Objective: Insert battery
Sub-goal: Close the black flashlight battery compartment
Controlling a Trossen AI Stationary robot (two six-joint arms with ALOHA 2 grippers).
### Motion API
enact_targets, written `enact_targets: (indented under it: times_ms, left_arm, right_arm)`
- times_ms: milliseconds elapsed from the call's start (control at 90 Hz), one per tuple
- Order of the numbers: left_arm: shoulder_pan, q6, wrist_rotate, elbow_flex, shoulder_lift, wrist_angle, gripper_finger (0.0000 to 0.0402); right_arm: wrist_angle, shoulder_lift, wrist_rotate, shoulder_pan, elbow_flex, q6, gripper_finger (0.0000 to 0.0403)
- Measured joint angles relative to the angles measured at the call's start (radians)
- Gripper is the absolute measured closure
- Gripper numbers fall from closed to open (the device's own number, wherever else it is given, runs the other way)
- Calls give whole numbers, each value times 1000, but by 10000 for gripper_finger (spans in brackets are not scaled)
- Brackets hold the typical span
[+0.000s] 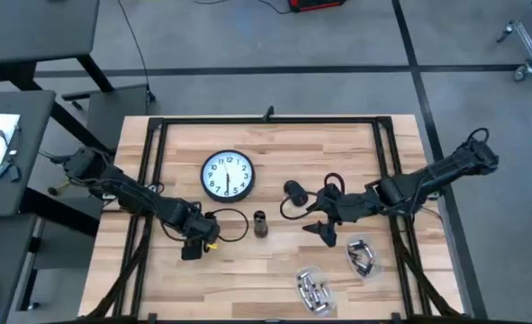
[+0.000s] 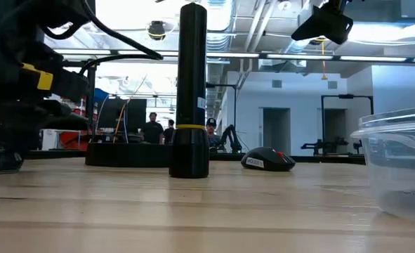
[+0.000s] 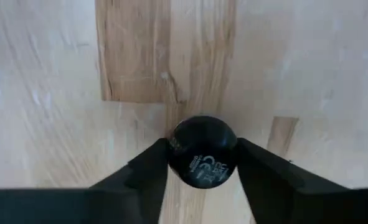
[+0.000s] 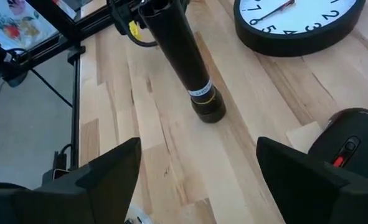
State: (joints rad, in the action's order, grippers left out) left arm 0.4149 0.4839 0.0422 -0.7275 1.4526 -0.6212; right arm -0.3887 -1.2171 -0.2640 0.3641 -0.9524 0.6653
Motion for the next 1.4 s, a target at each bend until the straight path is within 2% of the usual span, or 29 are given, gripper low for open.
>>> enact_targets:
  times_ms: [78, 344, 556, 756, 856, 1400]
  left_arm:
    - [0, 1, 0, -2, -1, 0, 281]
    - [0, 60, -1, -12, 1, -11, 281]
    - [0, 42, -1, -27, 1, -5, 281]
    - [0, 35, -1, -20, 1, -3, 210]
    - [-1, 35, 5, -20, 1, 7, 191]
    - [0, 22, 19, 9, 1, 4, 196]
  right_arm:
    - [0, 0, 0, 0, 0, 0, 97]
    - [-2, 0, 0, 0, 0, -1, 97]
    - [-34, 0, 0, 0, 0, -2, 97]
    - [-34, 0, 0, 0, 0, -3, 97]
    - [-34, 0, 0, 0, 0, -3, 97]
    - [-38, 0, 1, 0, 0, 0, 97]
